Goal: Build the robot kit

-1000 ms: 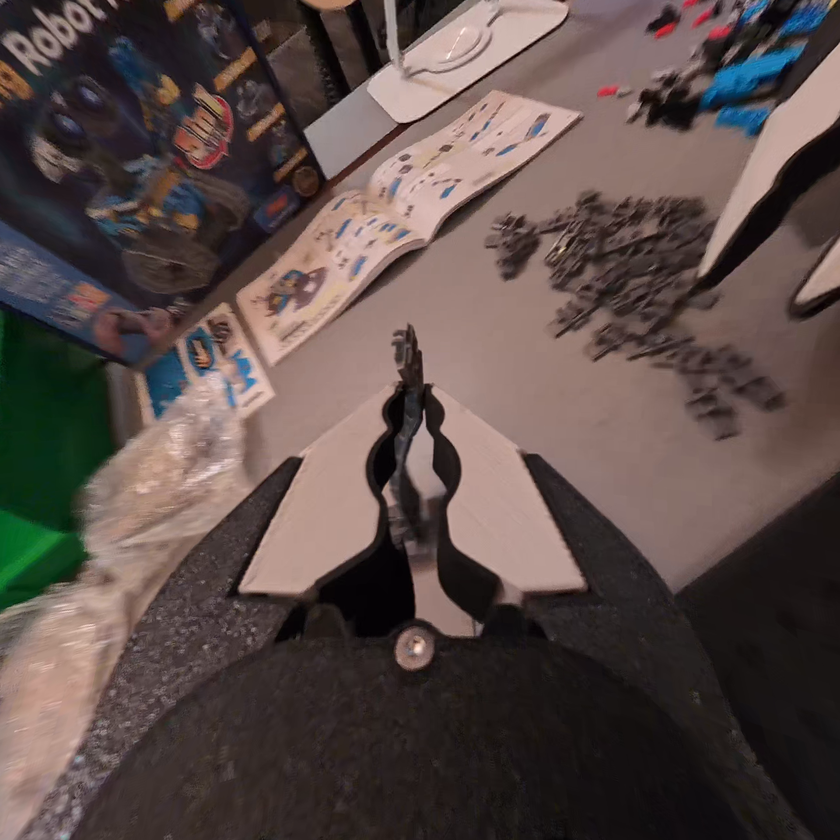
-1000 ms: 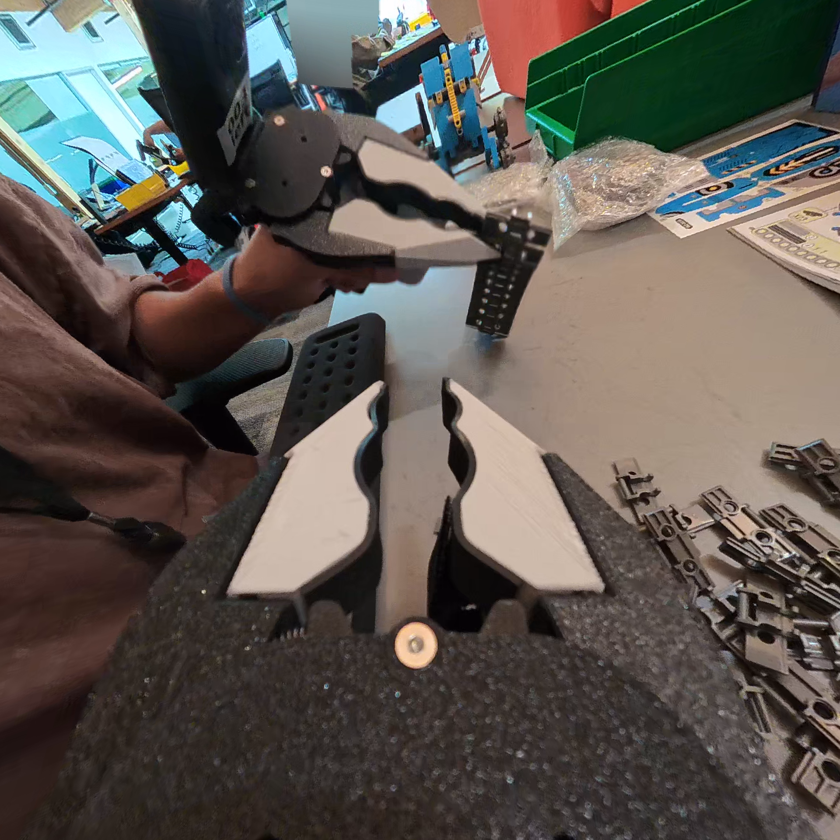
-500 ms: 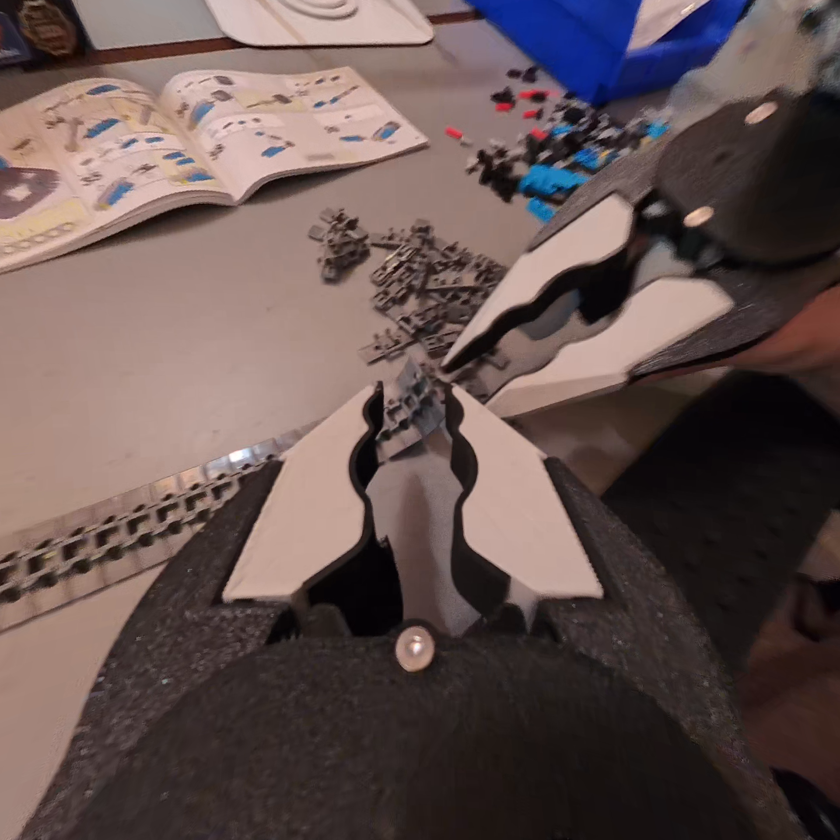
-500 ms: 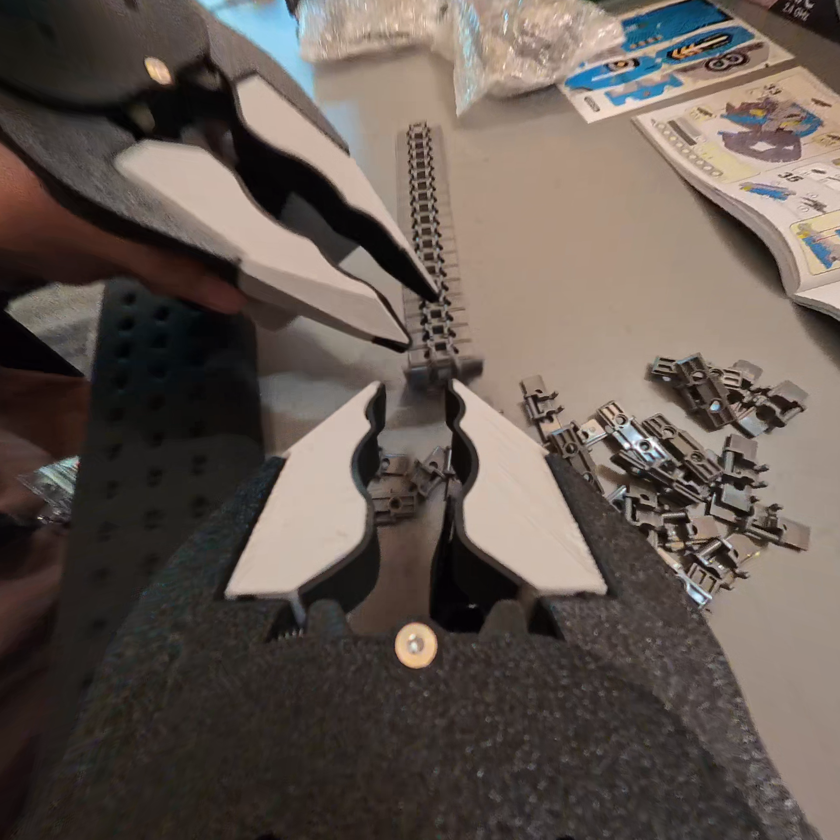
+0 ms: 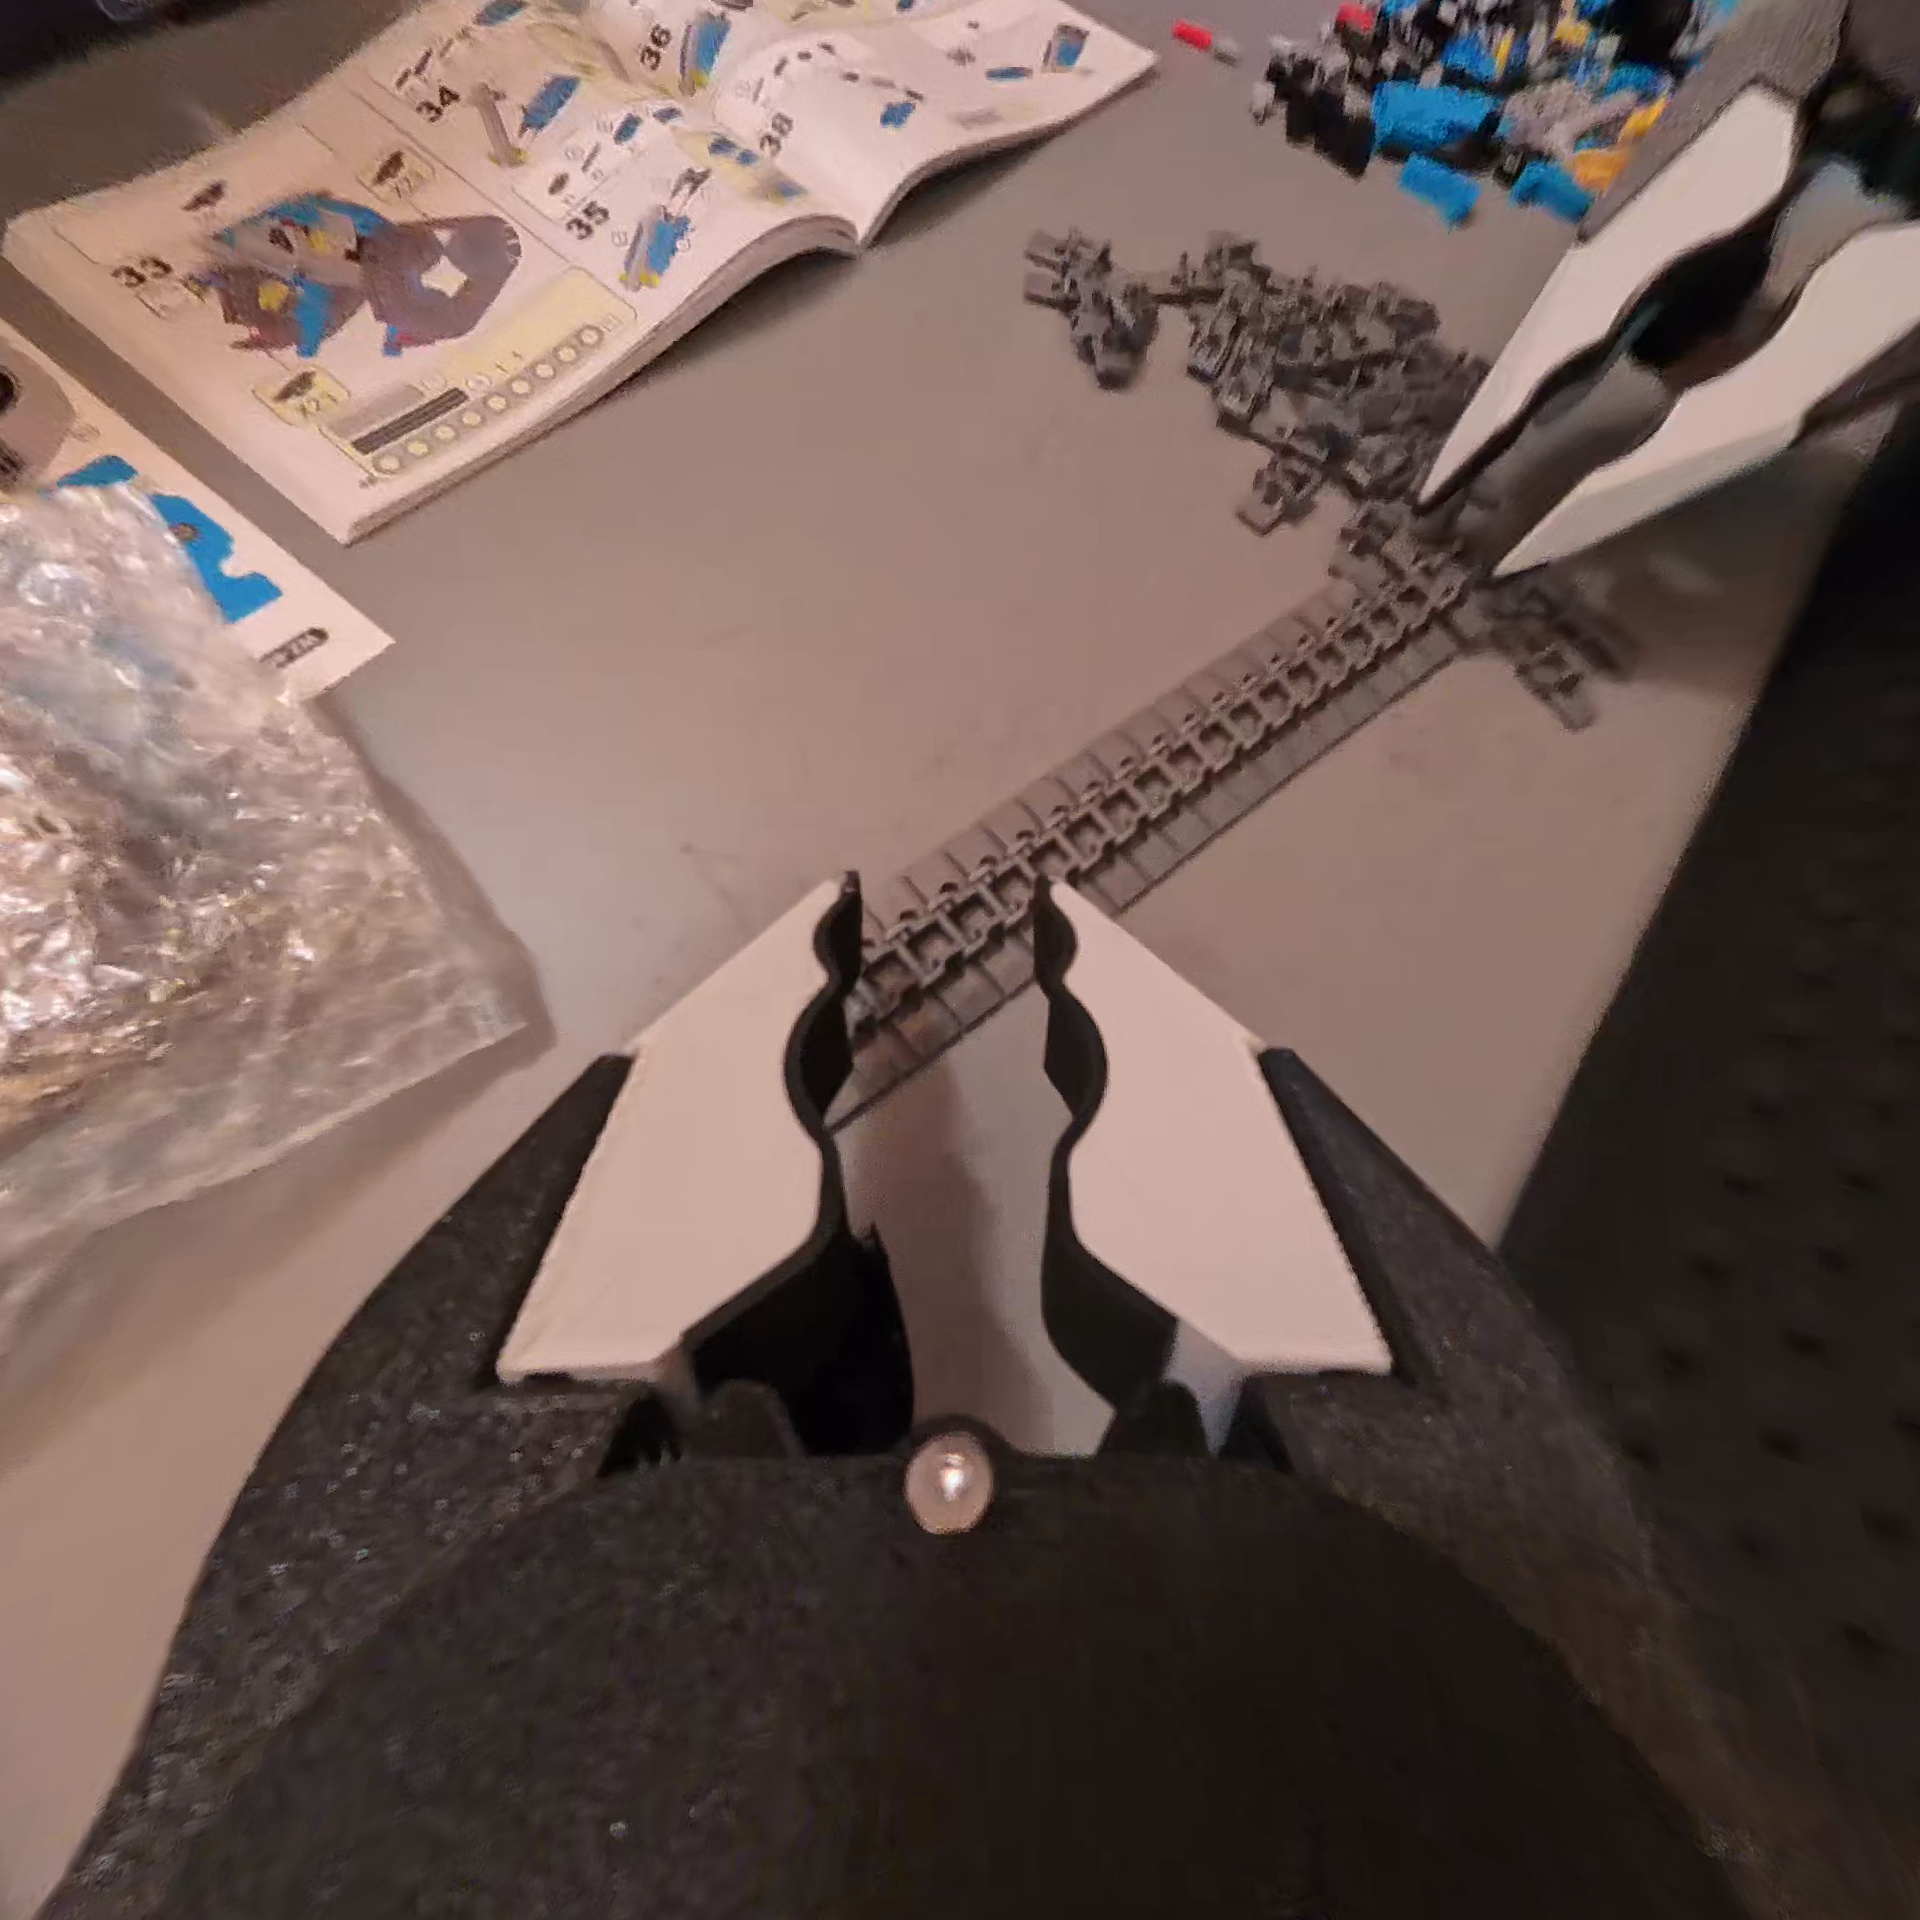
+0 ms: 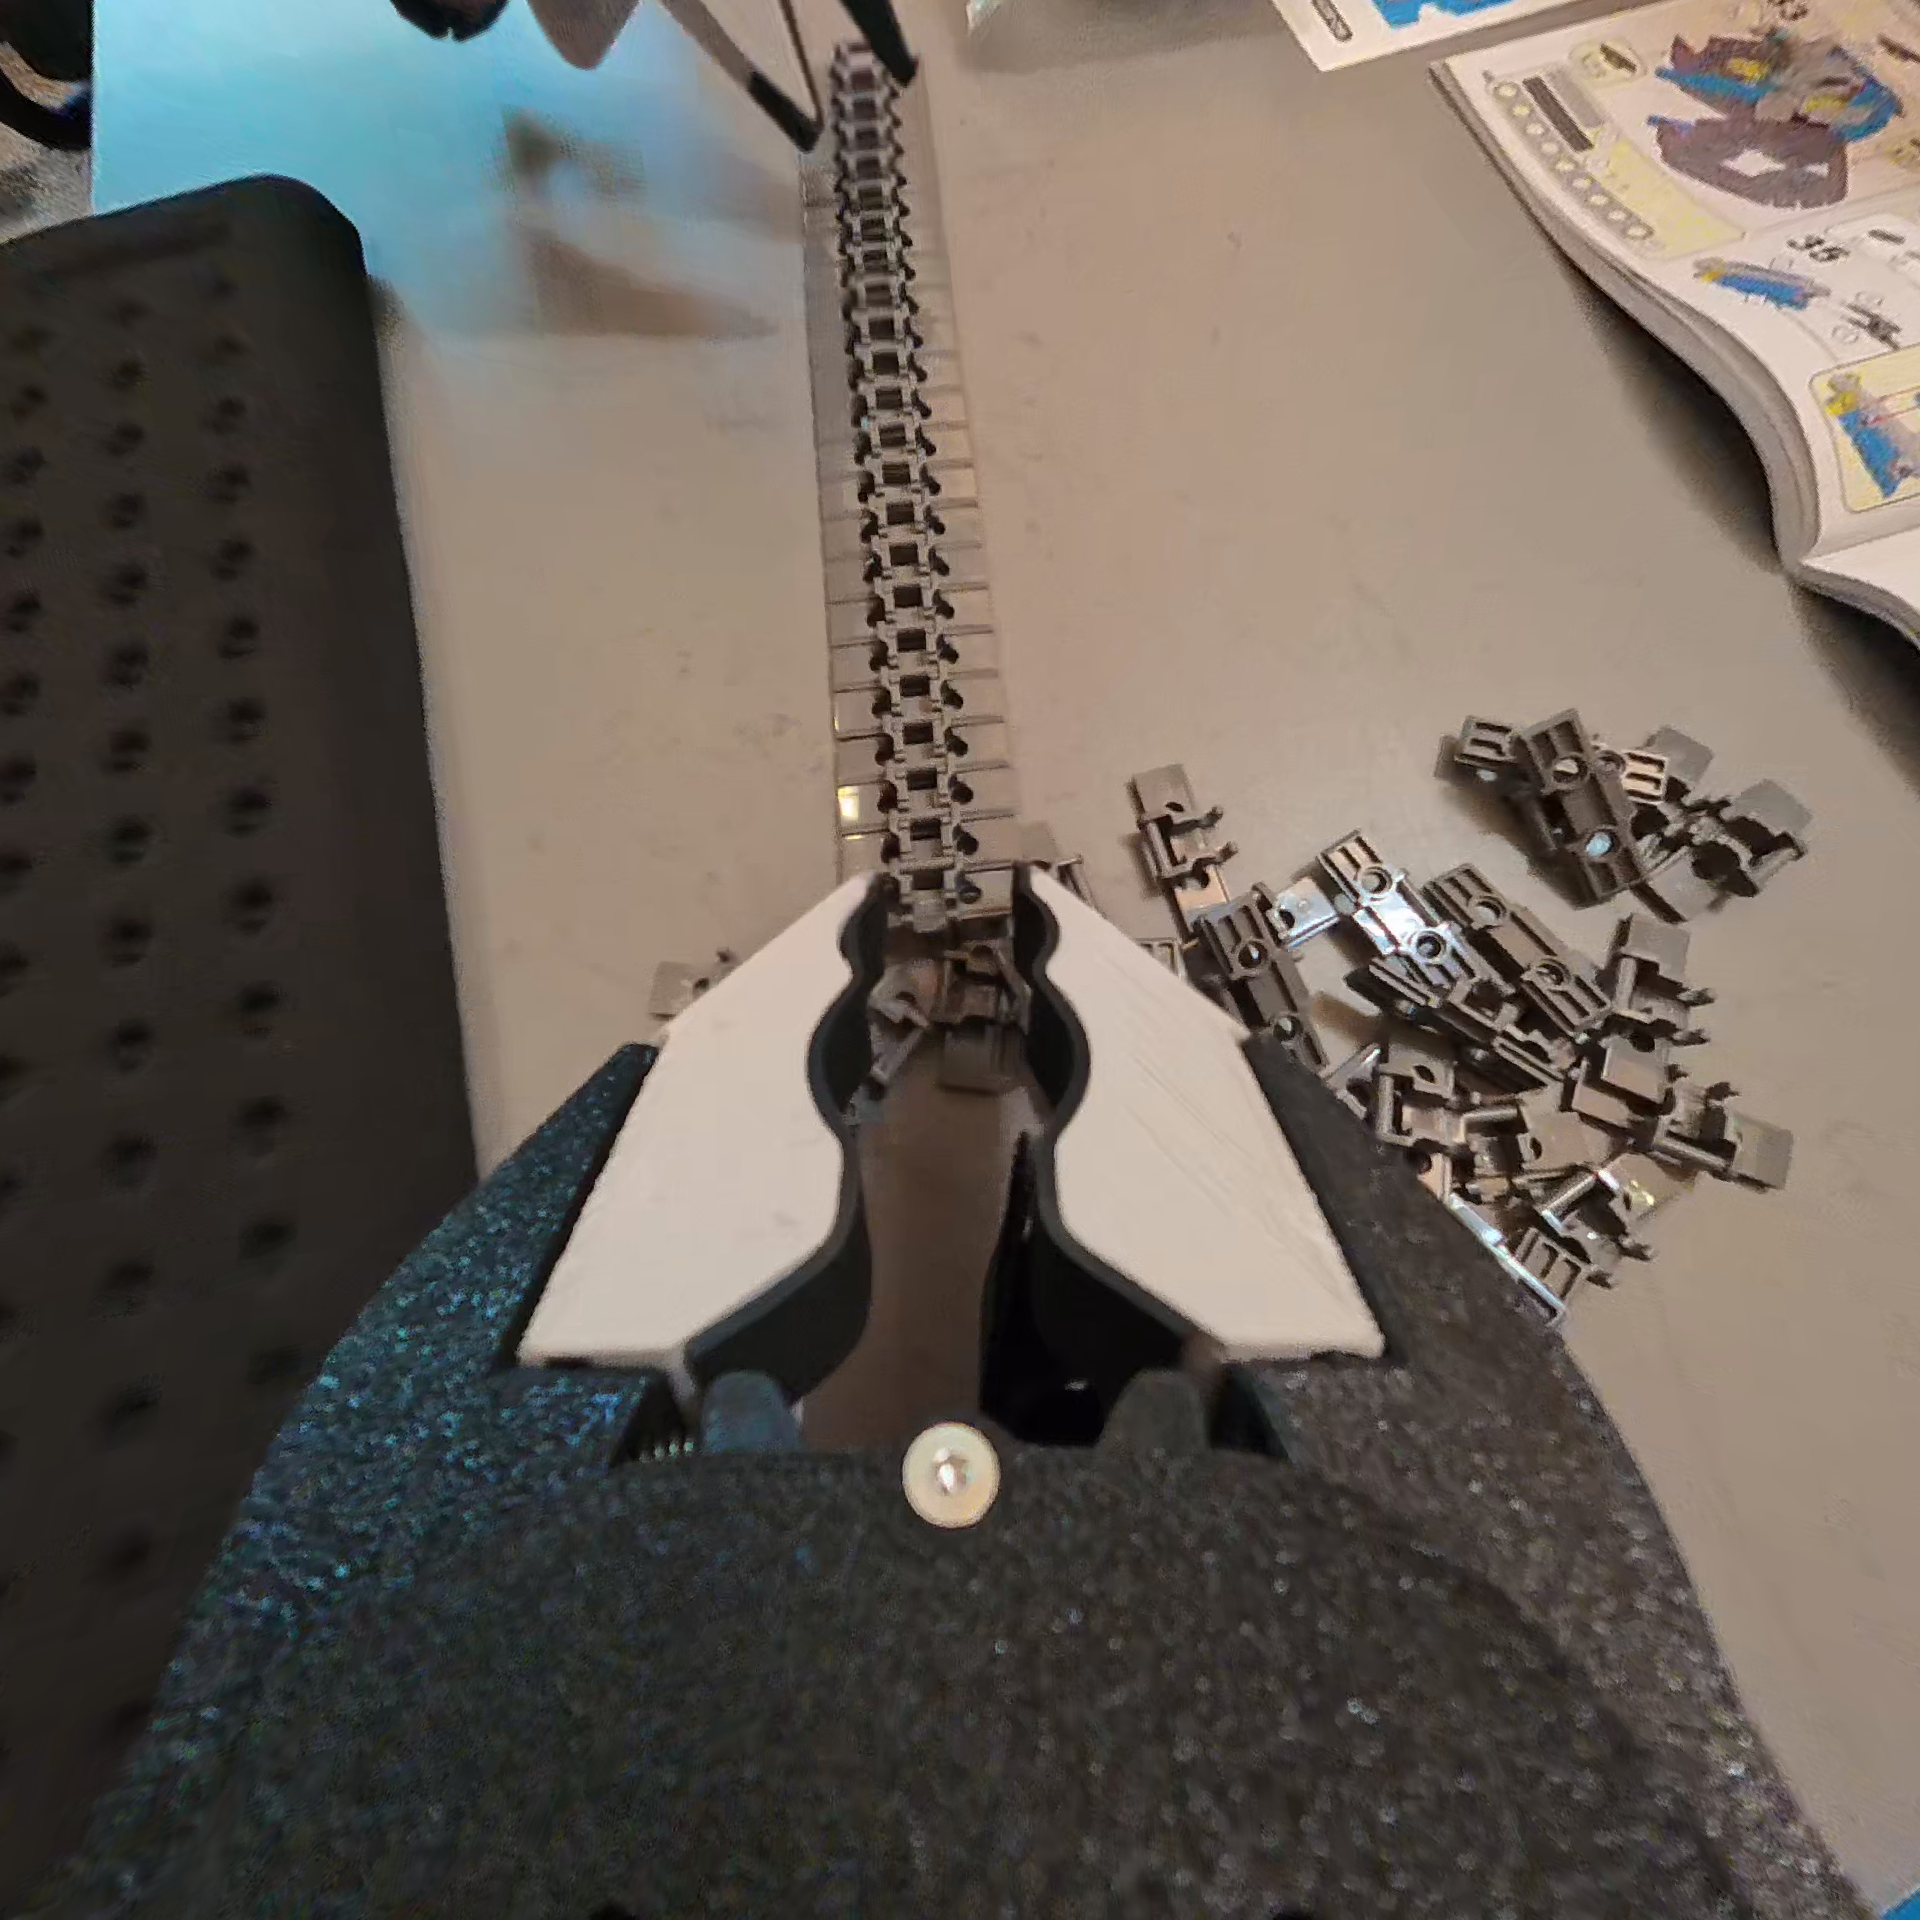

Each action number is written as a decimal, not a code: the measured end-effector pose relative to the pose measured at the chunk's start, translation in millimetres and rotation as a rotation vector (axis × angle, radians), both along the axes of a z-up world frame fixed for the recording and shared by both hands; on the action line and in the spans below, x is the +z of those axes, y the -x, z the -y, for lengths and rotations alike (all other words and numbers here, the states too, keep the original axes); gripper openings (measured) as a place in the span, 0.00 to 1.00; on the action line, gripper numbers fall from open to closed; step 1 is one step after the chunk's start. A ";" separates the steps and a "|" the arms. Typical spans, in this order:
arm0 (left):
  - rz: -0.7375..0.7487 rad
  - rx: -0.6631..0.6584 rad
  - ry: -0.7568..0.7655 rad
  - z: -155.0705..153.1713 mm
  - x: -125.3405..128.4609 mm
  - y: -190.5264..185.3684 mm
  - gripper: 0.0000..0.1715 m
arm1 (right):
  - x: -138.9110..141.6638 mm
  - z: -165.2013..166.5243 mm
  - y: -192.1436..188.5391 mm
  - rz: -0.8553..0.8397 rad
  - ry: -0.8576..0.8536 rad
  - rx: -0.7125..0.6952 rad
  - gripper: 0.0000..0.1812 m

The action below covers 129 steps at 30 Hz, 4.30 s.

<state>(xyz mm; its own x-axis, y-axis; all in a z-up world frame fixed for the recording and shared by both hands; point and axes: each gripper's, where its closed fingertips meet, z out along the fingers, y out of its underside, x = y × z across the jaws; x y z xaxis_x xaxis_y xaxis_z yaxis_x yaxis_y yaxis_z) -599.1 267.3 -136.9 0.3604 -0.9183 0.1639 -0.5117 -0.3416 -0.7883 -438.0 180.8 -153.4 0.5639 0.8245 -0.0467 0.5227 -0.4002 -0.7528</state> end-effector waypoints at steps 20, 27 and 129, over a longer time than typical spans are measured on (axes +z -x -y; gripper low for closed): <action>-0.265 -0.326 -0.064 -30.5 -25.8 61.1 0.26 | 7.9 0.0 29.1 0.145 -0.018 0.105 0.08; -0.294 -0.300 -0.070 -12.0 -29.9 81.6 0.18 | 26.8 -15.7 33.8 0.241 -0.005 0.189 0.08; -0.059 0.451 -0.576 -14.9 26.4 141.7 0.12 | -4.2 -34.3 37.5 0.199 -0.077 -0.253 0.00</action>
<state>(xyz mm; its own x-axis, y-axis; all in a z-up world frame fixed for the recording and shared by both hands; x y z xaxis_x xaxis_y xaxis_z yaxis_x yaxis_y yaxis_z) -740.8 282.2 -110.5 0.7168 -0.6134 -0.3315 -0.4666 -0.0686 -0.8818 -475.5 215.1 -157.7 0.7433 0.6537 0.1417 0.5536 -0.4823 -0.6789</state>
